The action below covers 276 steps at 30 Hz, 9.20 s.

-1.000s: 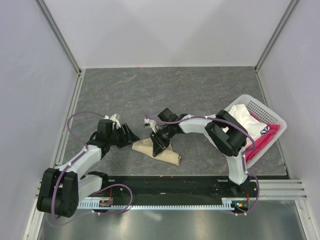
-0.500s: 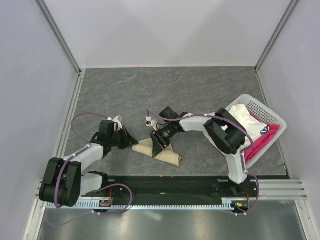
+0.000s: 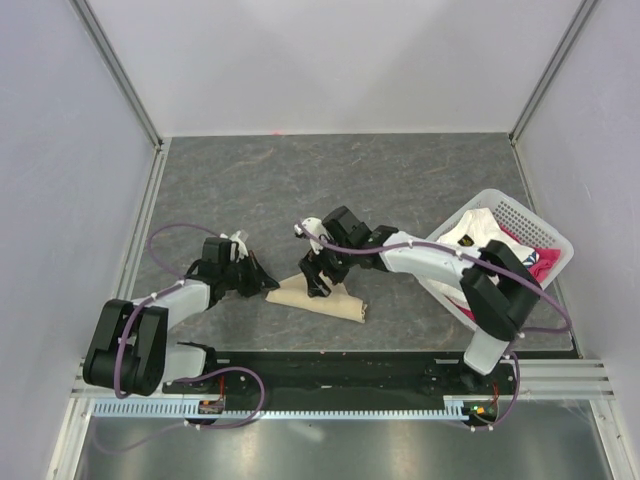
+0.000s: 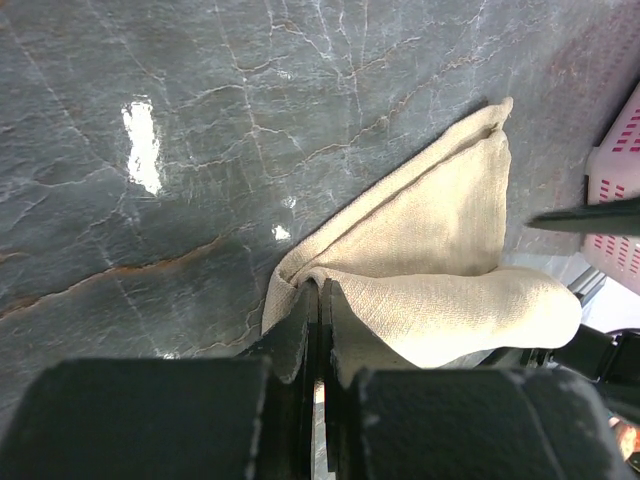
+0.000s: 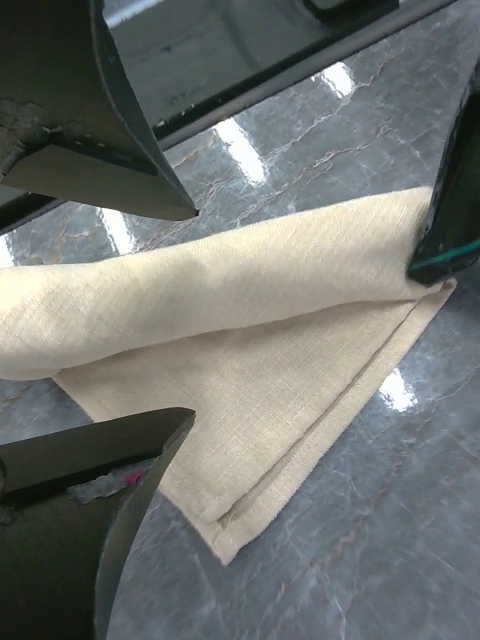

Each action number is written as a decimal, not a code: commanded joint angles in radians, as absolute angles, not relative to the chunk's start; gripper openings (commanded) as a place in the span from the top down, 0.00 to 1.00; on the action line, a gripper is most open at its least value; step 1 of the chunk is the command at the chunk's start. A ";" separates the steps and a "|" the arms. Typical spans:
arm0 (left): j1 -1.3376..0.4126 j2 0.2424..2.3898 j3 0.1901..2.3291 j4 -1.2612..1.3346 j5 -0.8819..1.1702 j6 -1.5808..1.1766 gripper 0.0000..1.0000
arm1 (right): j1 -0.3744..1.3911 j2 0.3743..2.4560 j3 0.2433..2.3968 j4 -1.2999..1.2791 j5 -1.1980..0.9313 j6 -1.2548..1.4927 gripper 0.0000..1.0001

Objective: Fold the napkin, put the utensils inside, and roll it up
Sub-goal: Roll the napkin with the utensil

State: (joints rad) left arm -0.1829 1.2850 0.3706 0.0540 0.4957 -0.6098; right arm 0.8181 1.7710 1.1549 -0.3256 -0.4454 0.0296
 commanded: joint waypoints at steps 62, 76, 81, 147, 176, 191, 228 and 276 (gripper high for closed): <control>-0.187 0.939 0.293 0.067 0.399 -0.597 0.36 | 0.707 2.043 1.141 -0.373 -0.937 0.029 0.69; -0.190 1.094 0.247 0.267 0.482 -0.640 0.60 | 0.673 2.108 1.170 -0.371 -0.942 0.044 0.69; -0.190 1.192 0.296 0.267 0.494 -0.635 0.96 | 0.670 2.063 1.181 -0.371 -0.876 0.057 0.54; -0.187 1.137 0.425 0.021 0.345 -0.594 0.37 | 0.747 2.046 1.141 -0.500 -0.808 -0.041 0.67; -0.187 1.371 0.489 -0.051 0.383 -0.587 0.98 | 0.722 1.885 1.299 -0.575 -0.444 -0.012 0.19; -0.187 1.408 0.525 -0.061 0.410 -0.592 0.98 | 1.144 1.805 1.242 -0.342 0.132 0.000 0.09; -0.187 1.172 0.434 -0.003 0.351 -0.597 0.36 | 0.850 2.039 1.322 -0.508 -0.418 0.060 0.66; -0.172 0.856 0.888 -0.505 0.302 -0.393 0.06 | 0.661 1.467 1.242 -0.250 0.201 0.252 0.02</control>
State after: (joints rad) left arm -0.1757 0.9237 0.8204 -0.4271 0.2886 -0.5022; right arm 0.6979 1.6333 1.3991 -0.3222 0.1593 0.2970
